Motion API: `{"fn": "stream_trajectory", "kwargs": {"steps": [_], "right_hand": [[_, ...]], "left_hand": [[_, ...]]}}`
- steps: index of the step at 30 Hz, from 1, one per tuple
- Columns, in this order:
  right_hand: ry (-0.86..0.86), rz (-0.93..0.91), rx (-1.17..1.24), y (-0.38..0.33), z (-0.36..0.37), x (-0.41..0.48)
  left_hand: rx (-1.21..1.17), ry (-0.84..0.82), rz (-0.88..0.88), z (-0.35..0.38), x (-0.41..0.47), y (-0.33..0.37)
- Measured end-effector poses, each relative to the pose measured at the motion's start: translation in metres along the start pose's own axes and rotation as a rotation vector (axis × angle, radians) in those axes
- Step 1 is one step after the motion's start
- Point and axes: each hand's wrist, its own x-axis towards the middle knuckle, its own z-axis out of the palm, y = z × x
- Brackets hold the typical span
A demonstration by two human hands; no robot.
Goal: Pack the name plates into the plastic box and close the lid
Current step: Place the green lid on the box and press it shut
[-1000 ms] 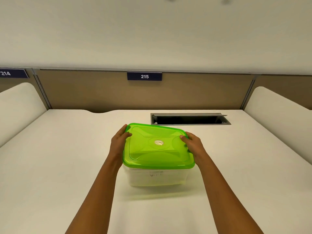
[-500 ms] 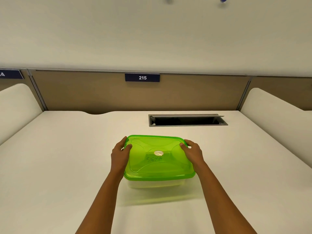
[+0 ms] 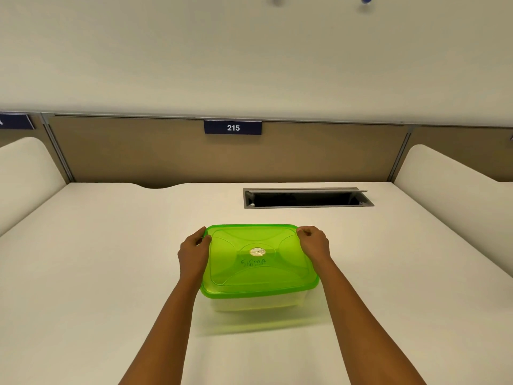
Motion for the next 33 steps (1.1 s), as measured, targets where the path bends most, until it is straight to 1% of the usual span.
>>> {"fn": "stream_trajectory", "kwargs": {"steps": [9,13,16,24,33], "right_hand": [[-0.002,0.065,-0.051,-0.006,0.004,0.015],[-0.089,0.131,-0.09,-0.009,0.005,0.027],[-0.121,0.189,-0.111,-0.011,0.006,0.034],[-0.119,0.158,-0.043,-0.006,0.006,0.039],[-0.134,0.159,-0.05,-0.001,0.009,0.042]], "left_hand": [[-0.015,0.043,-0.05,0.003,0.008,0.003],[-0.015,0.056,-0.074,0.004,0.012,0.003],[-0.033,0.06,-0.1,0.005,0.014,0.001],[-0.025,0.063,-0.12,0.008,0.018,0.006],[-0.035,0.051,-0.141,0.007,0.018,0.008]]}}
